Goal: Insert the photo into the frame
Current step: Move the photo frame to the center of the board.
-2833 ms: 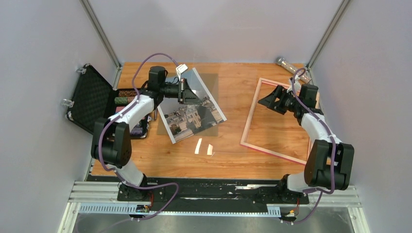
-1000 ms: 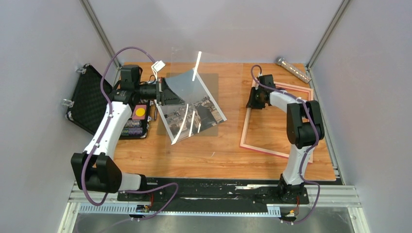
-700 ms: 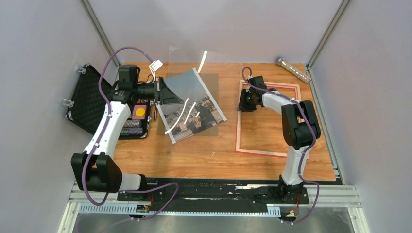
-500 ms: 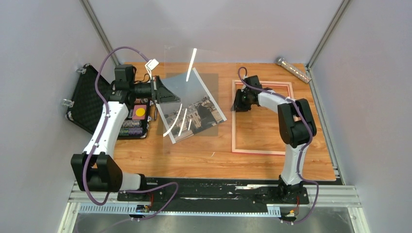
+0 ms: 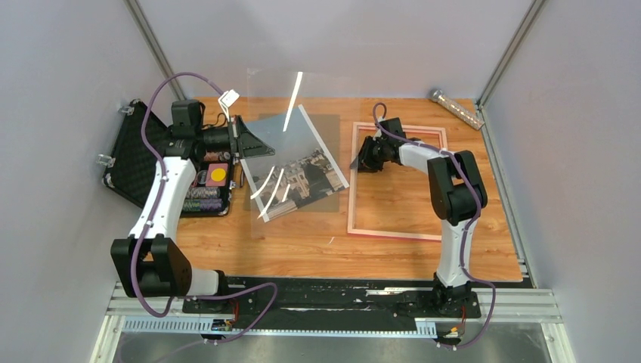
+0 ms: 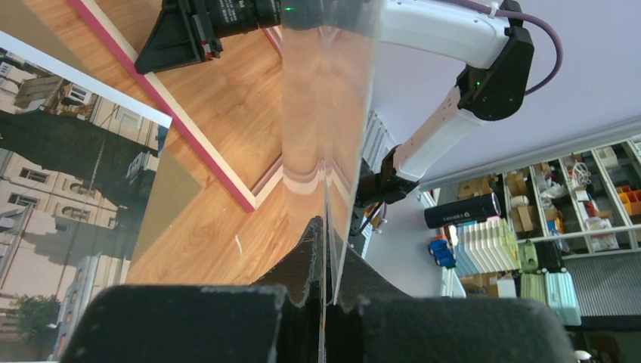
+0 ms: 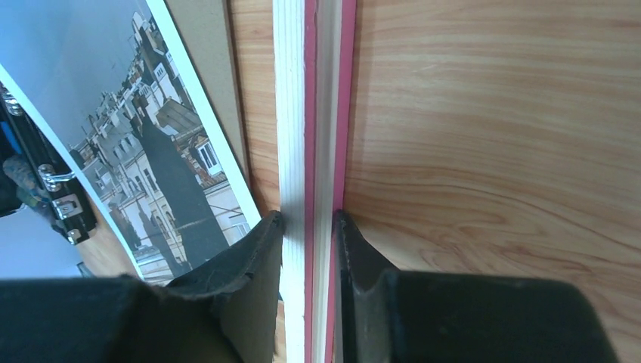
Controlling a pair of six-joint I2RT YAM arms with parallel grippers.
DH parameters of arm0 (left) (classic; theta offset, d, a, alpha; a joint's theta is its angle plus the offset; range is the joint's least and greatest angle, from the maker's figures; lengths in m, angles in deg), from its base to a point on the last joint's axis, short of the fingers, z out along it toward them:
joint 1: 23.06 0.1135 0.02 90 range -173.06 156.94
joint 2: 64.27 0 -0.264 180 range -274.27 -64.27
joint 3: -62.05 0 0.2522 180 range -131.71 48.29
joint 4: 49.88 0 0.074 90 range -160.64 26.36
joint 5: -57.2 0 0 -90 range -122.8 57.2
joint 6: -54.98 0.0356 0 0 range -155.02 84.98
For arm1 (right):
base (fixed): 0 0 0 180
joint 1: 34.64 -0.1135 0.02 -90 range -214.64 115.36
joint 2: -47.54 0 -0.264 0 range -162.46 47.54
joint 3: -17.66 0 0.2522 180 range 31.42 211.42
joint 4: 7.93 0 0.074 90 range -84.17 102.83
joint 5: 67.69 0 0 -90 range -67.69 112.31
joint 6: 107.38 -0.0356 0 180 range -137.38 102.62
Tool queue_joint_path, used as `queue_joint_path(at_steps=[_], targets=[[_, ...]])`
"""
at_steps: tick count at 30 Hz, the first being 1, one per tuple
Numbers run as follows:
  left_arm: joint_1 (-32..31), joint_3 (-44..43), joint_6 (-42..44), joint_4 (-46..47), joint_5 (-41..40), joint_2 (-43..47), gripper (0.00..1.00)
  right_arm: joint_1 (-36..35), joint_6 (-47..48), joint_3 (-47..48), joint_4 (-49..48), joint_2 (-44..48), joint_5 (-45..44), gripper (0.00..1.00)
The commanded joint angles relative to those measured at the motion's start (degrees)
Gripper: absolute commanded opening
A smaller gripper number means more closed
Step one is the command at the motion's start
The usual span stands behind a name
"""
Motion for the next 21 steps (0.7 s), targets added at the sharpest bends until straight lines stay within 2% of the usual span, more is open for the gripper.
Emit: queue_joint_path(at_steps=[1,7,15,21], targets=[[0.7,-2.4,0.5,1.1,1.9,-0.6,0.00,-1.3,-5.6,0.0,-3.3,-2.5,3.2,0.00],[0.9,-2.2,1.1,0.9,2.0,-1.0,0.00,-1.3,-8.0,0.4,-5.0,-2.9,4.7,0.03],[0.9,-1.3,0.4,2.3,1.9,-1.3,0.00,-1.2,-9.0,-1.9,-5.7,-2.1,5.7,0.24],[0.9,-1.2,-0.3,3.3,2.0,-1.4,0.00,-0.2,-6.8,-5.2,-5.6,3.3,3.0,0.45]])
